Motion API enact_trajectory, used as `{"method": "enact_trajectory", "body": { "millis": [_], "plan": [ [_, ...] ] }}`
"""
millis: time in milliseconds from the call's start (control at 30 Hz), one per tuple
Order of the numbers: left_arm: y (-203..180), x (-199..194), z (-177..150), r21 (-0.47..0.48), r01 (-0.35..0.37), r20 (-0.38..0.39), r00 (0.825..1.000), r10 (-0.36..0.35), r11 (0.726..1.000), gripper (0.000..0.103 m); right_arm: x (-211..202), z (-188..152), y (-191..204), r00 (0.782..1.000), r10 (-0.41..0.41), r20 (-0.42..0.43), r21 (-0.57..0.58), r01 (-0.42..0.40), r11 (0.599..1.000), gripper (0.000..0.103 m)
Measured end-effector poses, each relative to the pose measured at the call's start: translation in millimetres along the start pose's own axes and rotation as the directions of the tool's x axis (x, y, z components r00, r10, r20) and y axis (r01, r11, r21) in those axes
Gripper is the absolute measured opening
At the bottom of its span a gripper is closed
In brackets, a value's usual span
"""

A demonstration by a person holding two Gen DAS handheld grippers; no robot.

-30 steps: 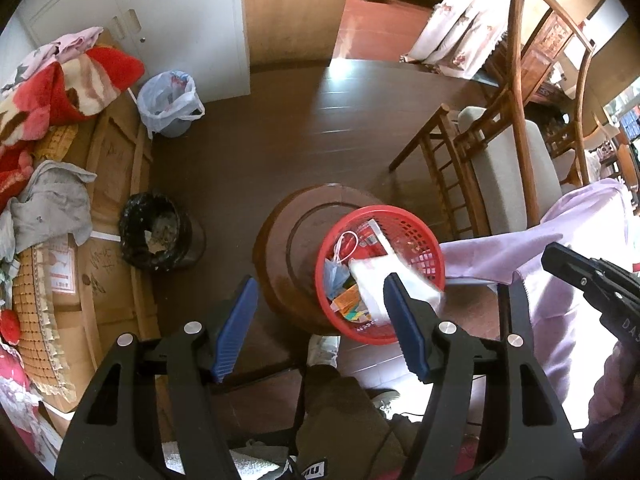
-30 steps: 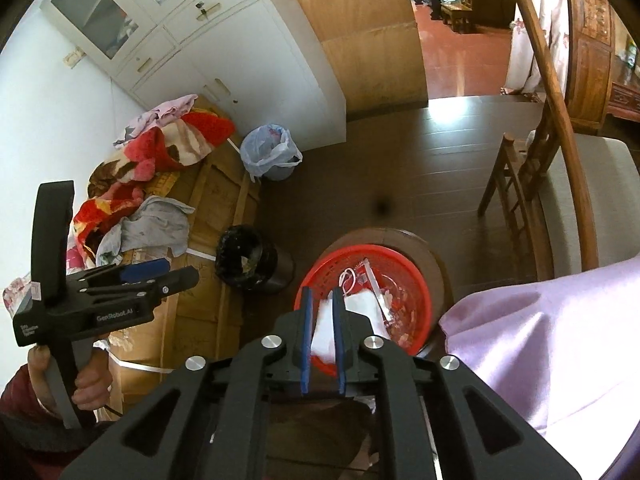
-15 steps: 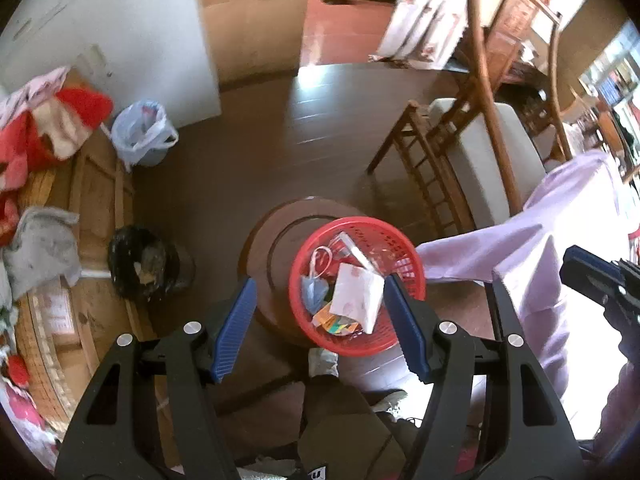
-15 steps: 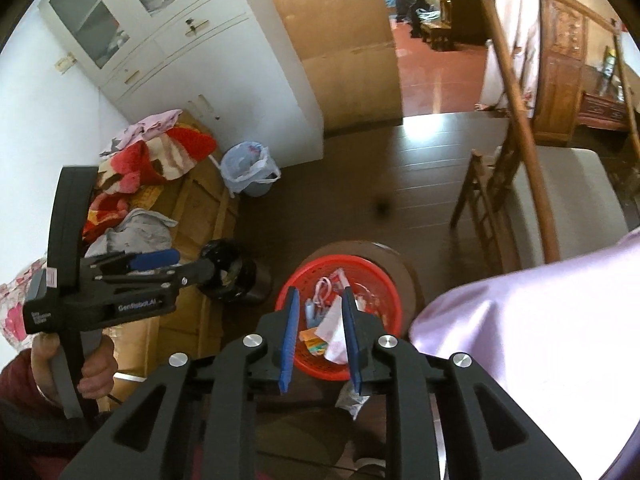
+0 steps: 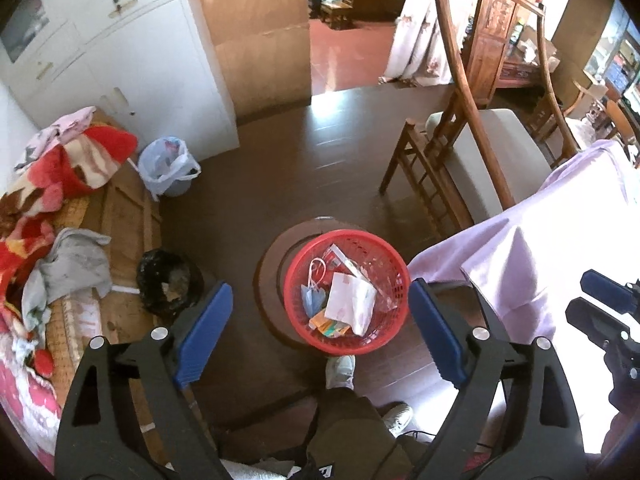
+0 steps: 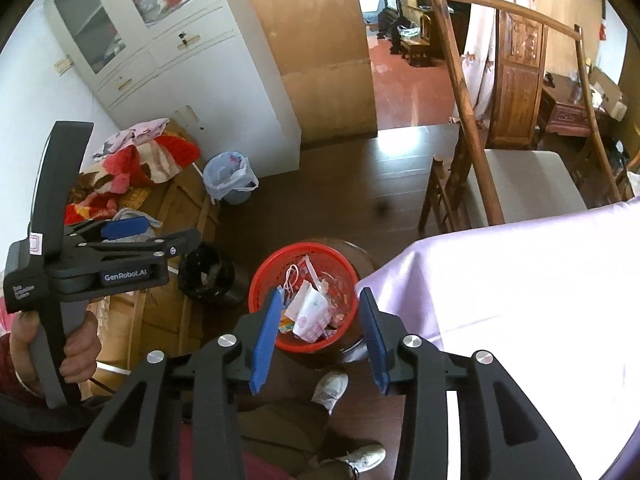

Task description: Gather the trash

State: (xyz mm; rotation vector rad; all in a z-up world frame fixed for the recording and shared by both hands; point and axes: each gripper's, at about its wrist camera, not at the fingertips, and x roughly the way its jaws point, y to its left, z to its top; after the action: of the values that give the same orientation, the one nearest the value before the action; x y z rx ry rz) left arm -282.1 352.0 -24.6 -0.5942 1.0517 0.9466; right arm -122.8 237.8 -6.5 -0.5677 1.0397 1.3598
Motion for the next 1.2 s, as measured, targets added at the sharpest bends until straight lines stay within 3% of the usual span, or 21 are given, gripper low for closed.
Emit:
{"method": "enact_trajectory", "body": {
  "millis": [300, 400, 767, 1200],
  "plan": [
    [-4.4, -22.9, -34.3, -0.054, -0.082, 0.008, 0.997, 0.082, 0.995, 0.09, -9.9, -20.2, 4.2, 1.0, 0.014, -0.023, -0.059, -0.015, 0.998, 0.046],
    [-3.6, -29.0, -44.0, -0.068, -0.096, 0.007, 0.995, 0.096, 0.993, 0.091, -11.3, -24.2, 10.2, 0.999, -0.008, -0.034, -0.093, 0.005, 0.996, 0.059],
    [1.0, -38.6, -58.0, -0.087, -0.117, 0.01, 0.993, 0.118, 0.989, 0.091, -17.1, -24.0, 28.5, 0.998, -0.045, -0.04, -0.122, 0.04, 0.992, 0.072],
    [12.9, -30.9, -52.7, -0.07, -0.127, -0.005, 0.992, 0.127, 0.989, 0.092, 2.6, -22.8, 27.1, 0.993, -0.074, -0.091, -0.064, 0.069, 0.996, 0.073]
  ]
}}
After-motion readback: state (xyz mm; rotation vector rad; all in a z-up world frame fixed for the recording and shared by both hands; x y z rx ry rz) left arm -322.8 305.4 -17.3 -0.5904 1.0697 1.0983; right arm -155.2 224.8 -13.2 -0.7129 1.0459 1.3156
